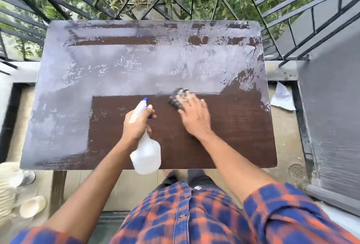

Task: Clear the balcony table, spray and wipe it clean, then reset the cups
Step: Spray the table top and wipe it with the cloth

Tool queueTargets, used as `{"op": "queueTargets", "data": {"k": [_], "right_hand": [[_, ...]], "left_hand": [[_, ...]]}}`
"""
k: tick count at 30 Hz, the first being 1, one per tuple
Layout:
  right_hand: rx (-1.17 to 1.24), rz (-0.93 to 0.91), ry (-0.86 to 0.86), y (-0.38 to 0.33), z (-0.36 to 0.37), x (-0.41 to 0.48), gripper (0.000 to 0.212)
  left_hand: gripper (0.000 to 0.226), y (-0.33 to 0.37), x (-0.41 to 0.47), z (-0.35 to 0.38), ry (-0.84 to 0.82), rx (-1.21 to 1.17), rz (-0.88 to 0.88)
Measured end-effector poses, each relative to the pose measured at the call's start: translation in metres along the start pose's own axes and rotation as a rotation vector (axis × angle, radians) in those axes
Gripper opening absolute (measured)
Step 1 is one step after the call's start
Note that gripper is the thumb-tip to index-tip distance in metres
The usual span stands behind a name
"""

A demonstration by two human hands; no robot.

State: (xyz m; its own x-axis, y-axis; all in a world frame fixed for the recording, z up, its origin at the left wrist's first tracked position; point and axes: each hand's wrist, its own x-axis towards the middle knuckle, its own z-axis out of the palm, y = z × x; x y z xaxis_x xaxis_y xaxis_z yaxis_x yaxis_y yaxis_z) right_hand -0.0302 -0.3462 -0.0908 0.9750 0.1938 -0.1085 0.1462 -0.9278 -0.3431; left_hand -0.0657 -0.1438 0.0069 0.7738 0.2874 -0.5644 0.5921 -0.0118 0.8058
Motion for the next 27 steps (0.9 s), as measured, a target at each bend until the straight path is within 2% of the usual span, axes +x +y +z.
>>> {"op": "queueTargets", "data": {"k": [3,6,9,12,13,16,20,22,24,25,27], "right_hand": [[-0.029,0.333,0.161,0.108,-0.031,0.003,0.055],[0.083,0.626,0.273,0.192,-0.061,-0.008,0.052],[0.116,0.765,0.311,0.199,-0.063,-0.003,0.053],[0.156,0.956,0.390,0.161,-0.052,0.019,0.055],[0.177,0.951,0.377,0.141,-0.050,0.028,0.057],[0.125,0.644,0.230,0.065,-0.037,0.048,0.058],[0.077,-0.004,-0.019,-0.030,0.001,0.043,0.061],[0.049,-0.254,-0.087,-0.045,0.012,0.032,0.055],[0.053,-0.373,-0.067,-0.030,0.011,0.037,0.051],[0.052,-0.376,-0.049,-0.014,0.006,0.045,0.051],[0.059,-0.254,0.016,0.027,-0.011,0.063,0.051]], "left_hand": [[0.027,0.003,0.000,0.013,-0.003,-0.030,-0.006],[0.027,0.005,-0.001,0.024,0.009,-0.050,-0.004],[0.027,0.010,0.000,0.032,0.030,-0.067,-0.013],[0.027,0.011,0.000,0.038,0.046,-0.069,-0.012],[0.029,0.011,0.000,0.039,0.053,-0.067,-0.013],[0.033,0.014,0.000,0.040,0.070,-0.052,-0.021],[0.031,0.016,0.003,0.039,0.115,-0.056,-0.024],[0.036,0.018,0.004,0.038,0.121,-0.085,-0.022],[0.033,0.020,0.005,0.037,0.123,-0.079,-0.006],[0.031,0.022,0.005,0.036,0.128,-0.073,-0.005],[0.029,0.023,0.007,0.035,0.141,-0.074,-0.017]]}}
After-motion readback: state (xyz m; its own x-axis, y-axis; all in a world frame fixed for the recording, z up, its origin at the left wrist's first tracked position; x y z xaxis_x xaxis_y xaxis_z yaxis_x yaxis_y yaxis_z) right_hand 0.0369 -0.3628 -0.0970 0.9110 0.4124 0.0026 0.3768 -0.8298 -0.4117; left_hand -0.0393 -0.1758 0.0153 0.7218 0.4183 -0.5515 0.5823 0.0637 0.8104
